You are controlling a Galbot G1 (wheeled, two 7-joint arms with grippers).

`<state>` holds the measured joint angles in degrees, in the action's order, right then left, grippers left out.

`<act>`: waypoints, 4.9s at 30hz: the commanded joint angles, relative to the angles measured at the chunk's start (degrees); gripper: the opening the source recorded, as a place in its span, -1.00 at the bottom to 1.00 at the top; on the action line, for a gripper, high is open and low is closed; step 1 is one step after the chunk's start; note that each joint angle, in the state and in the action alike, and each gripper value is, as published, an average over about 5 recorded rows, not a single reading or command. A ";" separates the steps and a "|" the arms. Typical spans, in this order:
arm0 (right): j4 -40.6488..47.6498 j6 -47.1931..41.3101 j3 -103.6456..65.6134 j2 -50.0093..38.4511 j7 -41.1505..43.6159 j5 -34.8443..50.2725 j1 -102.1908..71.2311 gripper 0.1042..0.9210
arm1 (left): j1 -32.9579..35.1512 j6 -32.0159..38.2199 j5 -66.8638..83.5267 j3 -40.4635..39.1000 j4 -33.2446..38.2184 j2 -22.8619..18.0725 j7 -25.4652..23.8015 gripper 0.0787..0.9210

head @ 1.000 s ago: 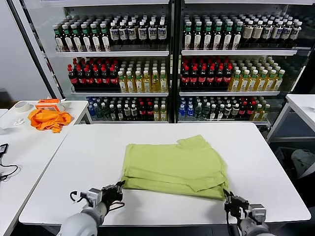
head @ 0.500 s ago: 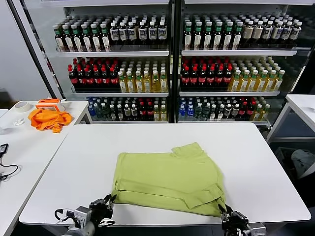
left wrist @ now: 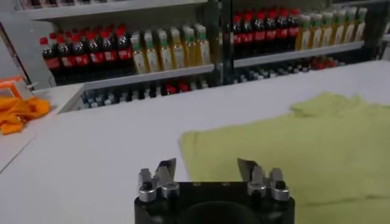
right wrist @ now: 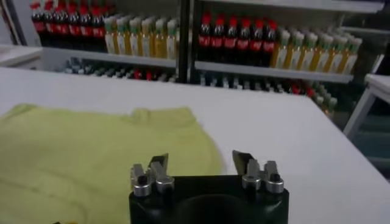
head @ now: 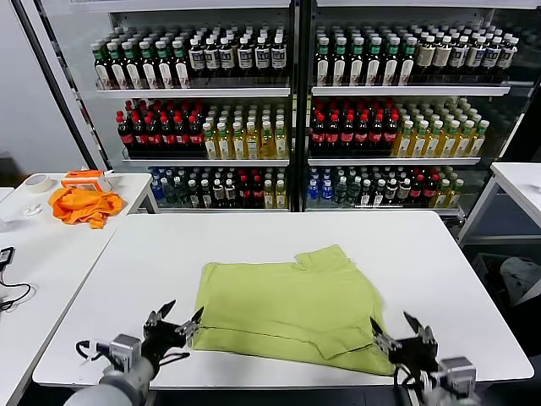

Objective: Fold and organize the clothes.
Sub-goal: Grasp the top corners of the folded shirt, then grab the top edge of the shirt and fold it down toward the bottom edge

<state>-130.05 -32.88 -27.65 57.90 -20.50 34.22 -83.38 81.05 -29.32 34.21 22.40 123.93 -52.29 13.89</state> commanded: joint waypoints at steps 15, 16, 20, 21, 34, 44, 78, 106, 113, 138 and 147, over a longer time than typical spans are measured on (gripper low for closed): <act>41.11 -0.20 21.65 8.13 -5.64 5.42 43.84 0.76 | -33.97 3.19 3.36 -15.29 -34.15 -3.45 -11.63 0.77; 42.60 -0.19 22.02 8.86 -5.64 5.18 44.37 0.76 | -34.59 3.37 2.94 -15.70 -35.58 -3.61 -12.11 0.77; 46.77 -0.18 22.46 11.11 -5.26 4.78 45.55 0.76 | -35.48 3.50 1.92 -16.40 -39.19 -3.86 -13.70 0.77; 47.31 -0.14 22.46 11.48 -5.02 4.79 45.70 0.76 | -35.46 3.44 1.90 -16.40 -39.46 -3.86 -13.88 0.77; 52.79 1.88 22.77 16.06 -3.96 1.61 46.27 0.76 | -35.25 3.93 0.75 -16.29 -41.72 -4.70 -14.48 0.77; 53.76 2.70 22.45 17.05 -3.58 0.49 45.72 0.76 | -34.65 3.13 1.43 -15.88 -41.52 -4.95 -14.42 0.77; 33.57 5.29 17.00 11.78 -3.94 8.74 36.25 -1.00 | -30.86 10.50 6.15 -15.03 -35.45 -3.79 -15.93 -1.00; 10.25 0.02 11.60 7.21 -4.79 -2.35 9.32 -1.00 | -11.31 11.38 5.30 -8.89 -18.24 2.26 -15.11 -1.00; 9.92 0.85 10.84 6.99 -2.95 -2.52 6.93 -1.00 | -9.39 11.59 4.50 -8.72 -17.15 2.20 -15.24 -1.00; 10.89 4.03 12.44 7.11 -4.32 -8.40 4.47 -1.00 | -9.70 13.20 4.52 -7.74 -18.32 1.12 -10.77 -1.00; 7.89 4.49 12.06 7.14 -3.79 -9.70 1.77 -0.84 | -8.51 12.03 3.82 -7.22 -15.37 0.97 -9.80 -0.72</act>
<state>-120.64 -28.77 -15.44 65.00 -24.25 25.62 -79.94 71.86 -16.70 37.97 14.93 106.60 -51.29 2.83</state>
